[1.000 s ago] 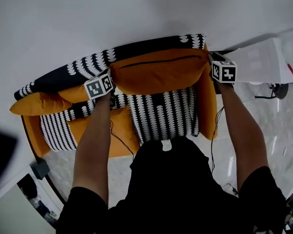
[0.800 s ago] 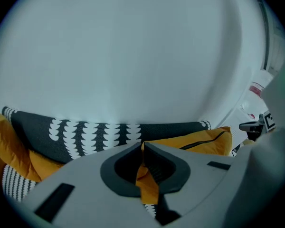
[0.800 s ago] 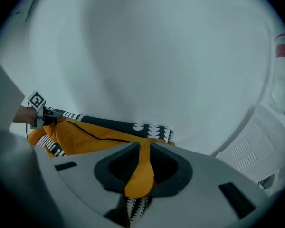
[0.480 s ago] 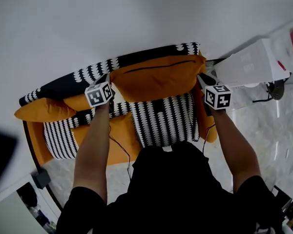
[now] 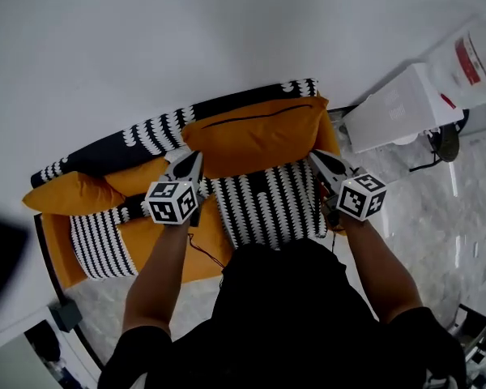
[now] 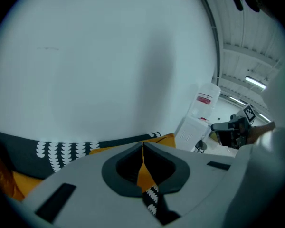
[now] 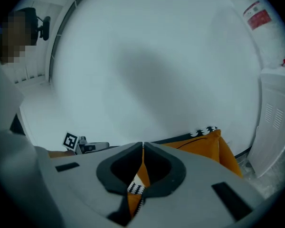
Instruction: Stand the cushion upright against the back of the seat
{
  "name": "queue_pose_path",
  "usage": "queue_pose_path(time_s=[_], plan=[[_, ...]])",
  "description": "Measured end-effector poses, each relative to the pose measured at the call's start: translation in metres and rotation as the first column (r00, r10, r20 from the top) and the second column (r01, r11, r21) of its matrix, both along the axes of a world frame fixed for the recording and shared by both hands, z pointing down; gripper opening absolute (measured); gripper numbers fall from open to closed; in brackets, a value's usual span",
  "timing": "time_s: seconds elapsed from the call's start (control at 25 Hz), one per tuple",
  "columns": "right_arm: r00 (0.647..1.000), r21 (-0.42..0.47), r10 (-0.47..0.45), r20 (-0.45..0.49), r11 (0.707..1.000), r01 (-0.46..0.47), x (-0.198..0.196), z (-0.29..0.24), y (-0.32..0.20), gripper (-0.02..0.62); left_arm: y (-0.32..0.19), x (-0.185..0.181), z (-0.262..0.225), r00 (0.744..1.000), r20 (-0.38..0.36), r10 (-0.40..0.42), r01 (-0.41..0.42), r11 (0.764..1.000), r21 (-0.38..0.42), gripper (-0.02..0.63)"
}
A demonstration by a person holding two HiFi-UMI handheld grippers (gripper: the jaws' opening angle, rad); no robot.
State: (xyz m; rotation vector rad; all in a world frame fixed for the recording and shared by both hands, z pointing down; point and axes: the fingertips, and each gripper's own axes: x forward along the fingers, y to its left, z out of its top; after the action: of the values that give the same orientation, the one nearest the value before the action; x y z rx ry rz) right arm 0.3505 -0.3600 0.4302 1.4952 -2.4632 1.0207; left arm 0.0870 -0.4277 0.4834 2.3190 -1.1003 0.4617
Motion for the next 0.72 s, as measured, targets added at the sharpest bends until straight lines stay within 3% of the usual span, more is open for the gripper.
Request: queue_pose_path(time_s=[0.16, 0.36, 0.56, 0.72], plan=[[0.998, 0.009, -0.050, -0.046, 0.999, 0.050, -0.023, -0.009, 0.036, 0.040, 0.046, 0.028, -0.003, 0.993, 0.017, 0.114, -0.114, 0.994, -0.001, 0.020], [0.989, 0.023, -0.078, -0.128, 0.996, 0.081, -0.043, -0.017, 0.069, 0.040, 0.082, 0.064, -0.019, 0.982, -0.085, 0.169, -0.171, 0.985, -0.008, 0.017], [0.988, 0.049, -0.066, -0.142, 0.996, 0.074, -0.051, -0.024, 0.089, 0.041, 0.111, 0.087, -0.045, 0.952, -0.079, 0.297, -0.294, 0.954, 0.052, 0.017], [0.987, 0.063, -0.073, -0.142, 0.995, 0.083, -0.054, -0.027, 0.104, 0.041, 0.132, 0.090, -0.063, 0.949, -0.088, 0.302, -0.296, 0.952, 0.078, 0.017]])
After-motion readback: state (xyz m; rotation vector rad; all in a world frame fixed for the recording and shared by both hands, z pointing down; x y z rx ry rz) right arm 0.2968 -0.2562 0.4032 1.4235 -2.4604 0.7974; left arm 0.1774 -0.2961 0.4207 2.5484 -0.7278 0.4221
